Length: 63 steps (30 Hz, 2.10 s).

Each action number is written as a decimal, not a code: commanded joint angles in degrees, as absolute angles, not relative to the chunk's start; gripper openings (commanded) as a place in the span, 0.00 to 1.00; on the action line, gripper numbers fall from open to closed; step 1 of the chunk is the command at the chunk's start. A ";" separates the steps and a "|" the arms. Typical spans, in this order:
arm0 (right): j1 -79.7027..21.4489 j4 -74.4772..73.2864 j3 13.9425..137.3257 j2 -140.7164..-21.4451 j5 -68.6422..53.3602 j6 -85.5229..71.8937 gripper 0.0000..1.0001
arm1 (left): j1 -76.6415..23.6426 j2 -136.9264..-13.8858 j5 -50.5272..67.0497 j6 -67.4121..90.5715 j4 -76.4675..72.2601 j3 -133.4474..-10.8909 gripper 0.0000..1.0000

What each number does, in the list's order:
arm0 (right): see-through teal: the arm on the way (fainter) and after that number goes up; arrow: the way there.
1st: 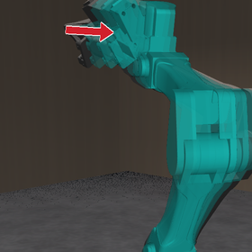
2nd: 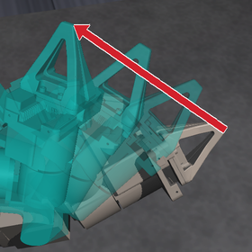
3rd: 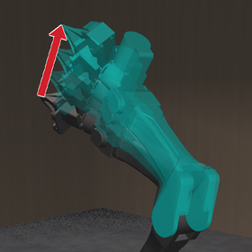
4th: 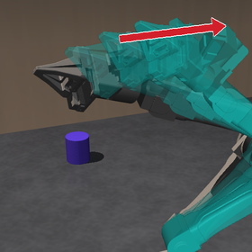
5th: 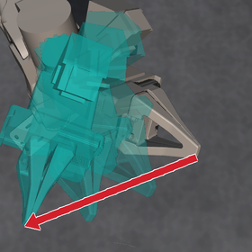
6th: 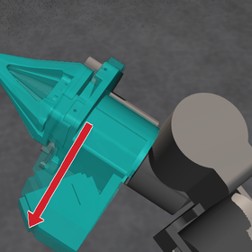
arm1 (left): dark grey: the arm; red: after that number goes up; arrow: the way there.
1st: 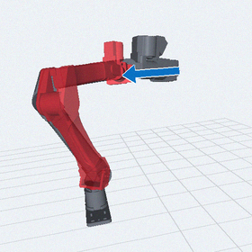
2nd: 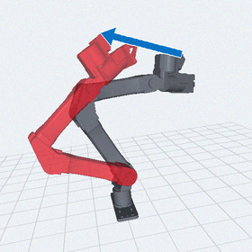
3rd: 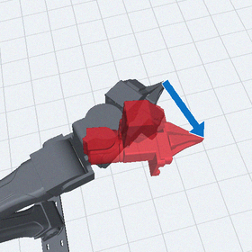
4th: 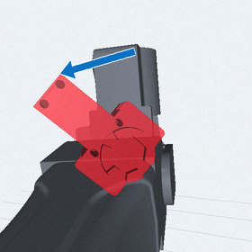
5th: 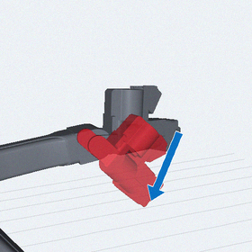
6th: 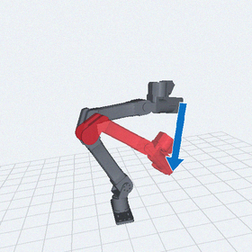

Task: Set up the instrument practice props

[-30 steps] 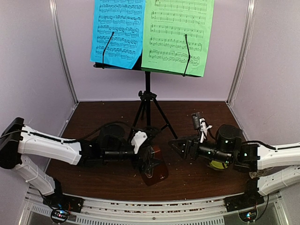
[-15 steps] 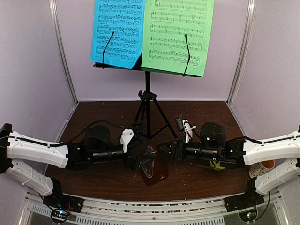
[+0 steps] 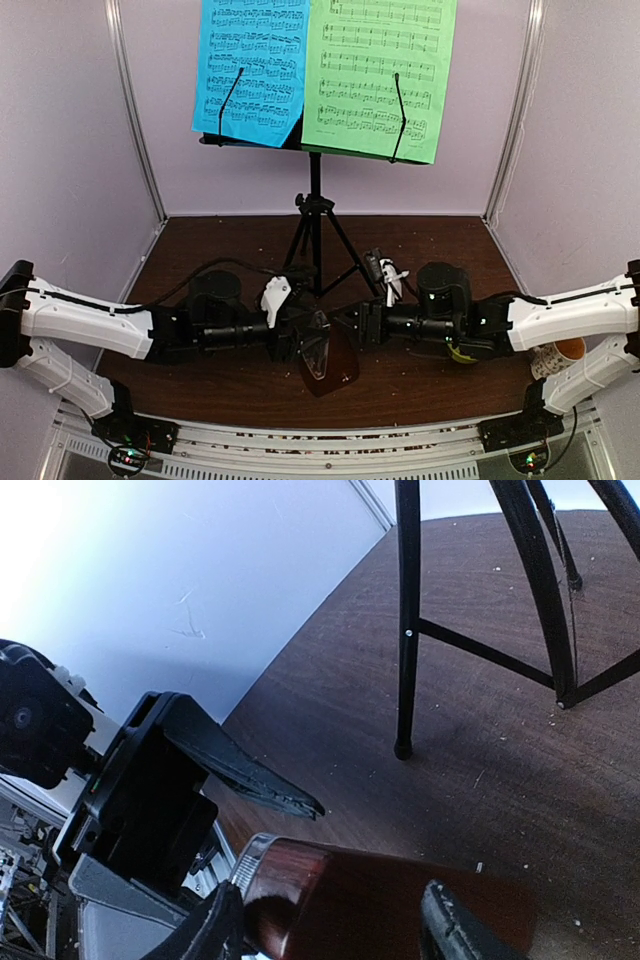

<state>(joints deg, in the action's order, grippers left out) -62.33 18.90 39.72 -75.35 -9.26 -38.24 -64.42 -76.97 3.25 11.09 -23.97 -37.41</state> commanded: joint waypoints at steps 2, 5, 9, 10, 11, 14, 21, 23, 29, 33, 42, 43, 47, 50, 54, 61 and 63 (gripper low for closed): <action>-62.07 20.91 38.32 -77.11 -9.76 -39.77 0.58 | -64.25 -76.54 3.32 11.12 -27.87 -37.11 0.56; -62.08 21.01 37.13 -77.20 -9.25 -40.03 0.57 | -64.25 -76.14 3.51 10.79 -27.70 -37.09 0.53; -62.10 20.44 36.35 -77.18 -8.91 -39.80 0.56 | -64.25 -76.03 4.04 10.35 -27.75 -36.87 0.42; -62.06 20.25 36.24 -77.19 -8.82 -39.74 0.56 | -64.25 -75.96 4.22 10.18 -27.84 -36.84 0.39; -62.11 20.02 36.15 -77.17 -8.73 -39.65 0.55 | -64.25 -75.94 4.48 9.97 -27.92 -36.69 0.36; -62.08 19.38 36.07 -77.41 -8.45 -39.34 0.54 | -64.25 -75.45 4.69 9.32 -27.97 -36.26 0.30; -62.15 17.38 35.57 -77.43 -7.43 -38.35 0.53 | -64.60 -74.13 4.43 7.49 -28.54 -34.10 0.20; -62.07 17.03 35.32 -77.54 -7.22 -38.11 0.52 | -64.68 -73.88 4.12 7.30 -28.66 -33.64 0.19; -62.06 16.22 34.53 -77.61 -6.43 -37.23 0.52 | -64.94 -73.99 3.57 6.37 -28.34 -33.20 0.14; -62.05 15.55 34.43 -77.78 -6.25 -36.87 0.52 | -65.29 -73.92 3.10 5.66 -28.47 -32.87 0.12; -61.61 14.38 33.23 -77.87 -5.19 -36.22 0.51 | -66.24 -73.11 2.34 4.19 -28.98 -32.21 0.10; -61.54 14.16 33.15 -77.87 -5.09 -36.14 0.51 | -66.32 -72.93 2.29 4.08 -29.33 -31.99 0.10; -61.21 13.97 32.68 -78.04 -4.95 -35.88 0.51 | -66.40 -72.31 2.35 3.94 -30.17 -31.15 0.09; -61.07 14.29 32.56 -78.05 -5.27 -35.92 0.51 | -66.45 -71.50 2.46 4.58 -30.23 -30.72 0.09; -61.05 14.77 32.70 -77.58 -5.74 -35.78 0.52 | -66.36 -68.80 1.85 6.68 -29.67 -29.91 0.08; -61.01 16.71 32.74 -77.51 -8.10 -35.49 0.55 | -63.79 -62.47 0.34 10.68 -20.34 -29.09 0.08; -61.00 16.97 32.90 -77.69 -8.52 -35.50 0.55 | -62.72 -60.09 -0.93 11.53 -16.79 -28.92 0.08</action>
